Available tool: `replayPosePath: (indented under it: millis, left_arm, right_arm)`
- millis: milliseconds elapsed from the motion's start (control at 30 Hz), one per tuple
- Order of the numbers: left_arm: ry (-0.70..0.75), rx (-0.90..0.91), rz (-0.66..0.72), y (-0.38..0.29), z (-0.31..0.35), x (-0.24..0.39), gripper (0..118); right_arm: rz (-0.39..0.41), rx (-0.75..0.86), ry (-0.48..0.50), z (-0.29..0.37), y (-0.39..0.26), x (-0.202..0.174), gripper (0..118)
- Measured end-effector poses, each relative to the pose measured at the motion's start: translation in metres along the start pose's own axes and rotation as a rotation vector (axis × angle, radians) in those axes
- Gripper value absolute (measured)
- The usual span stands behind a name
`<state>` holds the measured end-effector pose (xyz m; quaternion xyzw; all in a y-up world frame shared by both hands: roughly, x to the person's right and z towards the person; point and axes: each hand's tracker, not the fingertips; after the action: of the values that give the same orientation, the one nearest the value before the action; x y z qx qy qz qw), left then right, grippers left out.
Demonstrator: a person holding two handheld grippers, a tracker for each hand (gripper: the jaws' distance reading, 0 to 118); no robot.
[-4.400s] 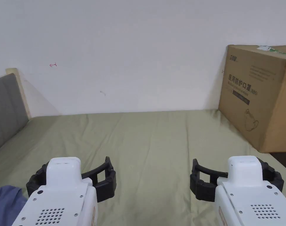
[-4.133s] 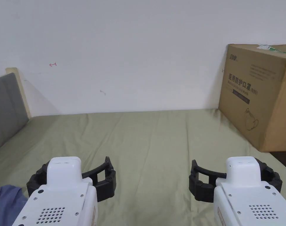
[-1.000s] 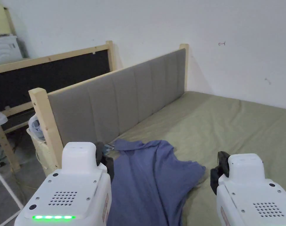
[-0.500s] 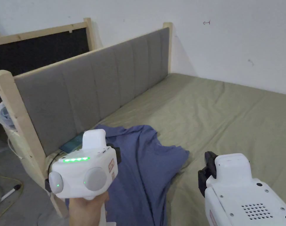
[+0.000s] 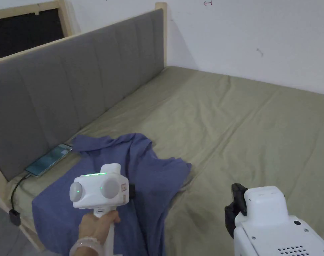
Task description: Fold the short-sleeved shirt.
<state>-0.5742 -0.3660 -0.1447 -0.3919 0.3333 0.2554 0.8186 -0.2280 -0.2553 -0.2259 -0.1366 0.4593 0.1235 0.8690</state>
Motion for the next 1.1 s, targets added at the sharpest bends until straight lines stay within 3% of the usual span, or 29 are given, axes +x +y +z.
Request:
replayPosePath:
  millis: [67,100,267,300,367,433,667,733,767,833,967,1100]
  left_arm:
    - [-0.011,-0.006,-0.018,0.010,-0.003,0.005,98]
    - [-0.014,-0.005,-0.039,0.014,-0.004,0.009,112]
    - [0.015,-0.073,-0.087,0.026,-0.025,0.023,111]
    - [0.016,-0.079,-0.074,0.024,-0.030,0.024,108]
    - [0.020,-0.166,-0.055,0.016,-0.046,0.024,89]
    - [0.095,-0.137,-0.116,0.008,-0.051,0.028,86]
    - [0.055,-0.134,-0.038,0.019,-0.042,0.018,53]
    - [0.039,-0.109,0.018,0.020,-0.035,0.008,19]
    - [0.053,-0.101,0.057,0.021,-0.032,0.001,12]
    - [-0.031,-0.127,0.144,0.021,-0.033,-0.011,12]
    - [-0.012,-0.118,0.060,0.023,-0.029,-0.005,12]
    - [-0.034,-0.106,0.084,0.031,-0.019,-0.007,12]
  right_arm:
    - [-0.004,-0.013,-0.004,-0.003,-0.004,0.002,0]
    - [-0.007,-0.021,-0.005,-0.004,-0.005,0.003,0]
    - [-0.014,-0.058,-0.012,-0.008,-0.013,0.006,0]
    - [-0.009,-0.065,-0.013,-0.009,-0.015,0.008,0]
    - [-0.006,-0.080,-0.017,-0.012,-0.019,0.010,0]
    - [-0.014,-0.099,-0.023,-0.015,-0.022,0.014,0]
    - [-0.084,-0.141,-0.025,-0.019,-0.032,0.022,0]
    - [-0.076,-0.150,-0.031,-0.018,-0.033,0.024,0]
    - [-0.072,-0.156,-0.032,-0.018,-0.035,0.025,0]
    - [-0.076,-0.164,-0.040,-0.018,-0.036,0.026,0]
    - [-0.112,-0.177,-0.037,-0.016,-0.037,0.030,0]
    - [-0.093,-0.170,-0.059,-0.011,-0.035,0.034,0]
